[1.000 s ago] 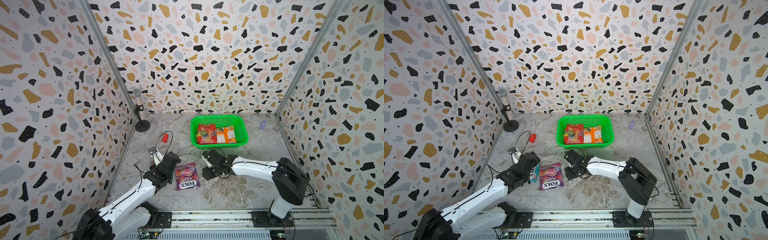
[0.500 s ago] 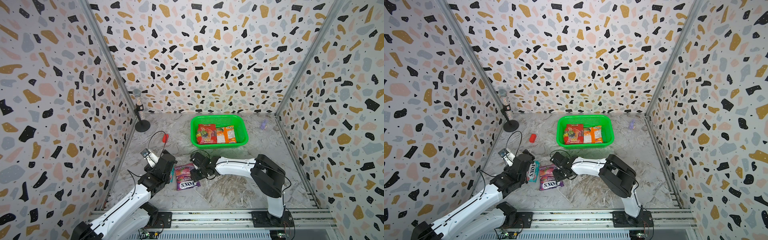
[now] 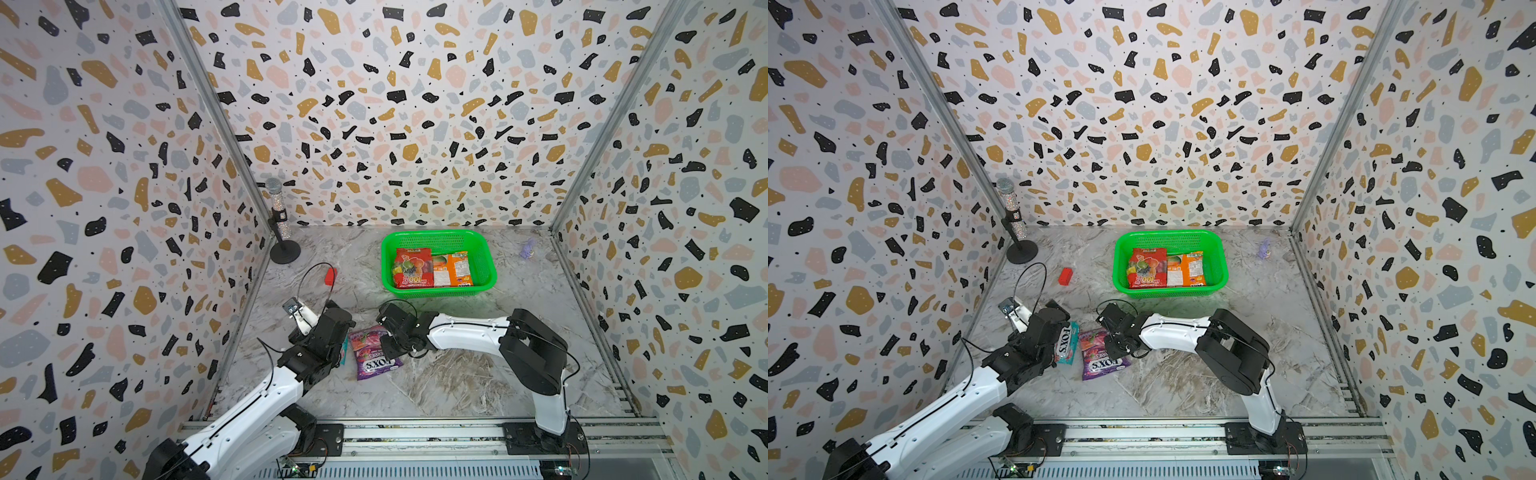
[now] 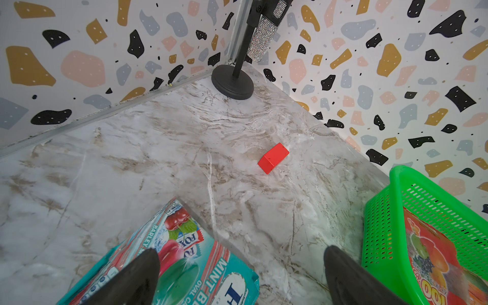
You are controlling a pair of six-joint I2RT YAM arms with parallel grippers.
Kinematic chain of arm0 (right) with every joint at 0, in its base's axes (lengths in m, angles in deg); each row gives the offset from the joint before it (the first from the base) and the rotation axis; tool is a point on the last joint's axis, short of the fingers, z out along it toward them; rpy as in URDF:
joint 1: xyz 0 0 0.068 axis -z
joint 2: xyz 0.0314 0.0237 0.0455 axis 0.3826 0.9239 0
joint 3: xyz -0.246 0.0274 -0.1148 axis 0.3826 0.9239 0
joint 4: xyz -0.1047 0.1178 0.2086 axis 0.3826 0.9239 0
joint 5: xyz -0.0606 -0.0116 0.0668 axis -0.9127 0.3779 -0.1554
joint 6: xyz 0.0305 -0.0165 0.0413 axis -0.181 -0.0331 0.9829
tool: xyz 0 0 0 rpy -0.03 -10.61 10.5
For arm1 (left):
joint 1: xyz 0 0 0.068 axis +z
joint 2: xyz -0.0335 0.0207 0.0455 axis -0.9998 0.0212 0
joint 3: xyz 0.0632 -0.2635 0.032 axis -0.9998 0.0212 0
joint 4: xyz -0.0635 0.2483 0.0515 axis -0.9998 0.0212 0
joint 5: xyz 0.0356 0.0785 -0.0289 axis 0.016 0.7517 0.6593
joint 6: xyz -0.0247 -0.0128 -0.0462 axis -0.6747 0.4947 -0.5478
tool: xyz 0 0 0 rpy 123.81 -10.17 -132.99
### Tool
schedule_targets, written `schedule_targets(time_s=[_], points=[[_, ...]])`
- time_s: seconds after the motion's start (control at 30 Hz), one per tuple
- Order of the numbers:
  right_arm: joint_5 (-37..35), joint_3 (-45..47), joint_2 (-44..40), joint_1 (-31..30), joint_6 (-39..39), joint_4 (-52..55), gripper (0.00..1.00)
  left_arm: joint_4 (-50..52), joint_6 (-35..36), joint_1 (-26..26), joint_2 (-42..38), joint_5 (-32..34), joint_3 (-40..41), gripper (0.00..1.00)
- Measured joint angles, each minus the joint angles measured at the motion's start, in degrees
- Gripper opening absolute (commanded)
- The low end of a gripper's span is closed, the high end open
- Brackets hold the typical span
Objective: Put the candies in the basket
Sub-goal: Pick up the candy at the center of the board.
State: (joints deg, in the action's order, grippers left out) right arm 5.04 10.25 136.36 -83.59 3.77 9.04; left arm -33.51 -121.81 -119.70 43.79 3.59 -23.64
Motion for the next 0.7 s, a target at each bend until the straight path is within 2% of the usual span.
schedule_targets(time_s=[0.1,0.3,0.37,0.47,0.6,0.7], points=[[-4.3,2.2,-6.4,0.3,-3.1,4.8,0.0,-3.7,4.0,0.0,1.7,-3.4,0.0,1.0],[-10.4,6.4,-24.9,5.6,-9.0,12.0,0.0,-19.0,17.1,0.0,8.8,-24.7,0.5,0.99],[-11.3,6.8,-30.2,8.9,-10.5,13.7,0.0,-21.6,20.2,-0.2,12.2,-31.3,0.1,0.98],[-11.9,6.8,-35.0,13.1,-11.9,15.0,0.0,-23.4,22.9,-0.4,15.7,-37.8,-0.8,0.98],[-11.3,5.1,-35.9,16.3,-13.6,16.9,0.0,-24.7,24.1,-0.5,16.3,-40.6,-1.1,0.99],[-10.5,0.6,-32.6,18.7,-14.6,18.3,0.0,-24.7,23.8,-0.6,15.5,-38.9,-1.1,1.0]])
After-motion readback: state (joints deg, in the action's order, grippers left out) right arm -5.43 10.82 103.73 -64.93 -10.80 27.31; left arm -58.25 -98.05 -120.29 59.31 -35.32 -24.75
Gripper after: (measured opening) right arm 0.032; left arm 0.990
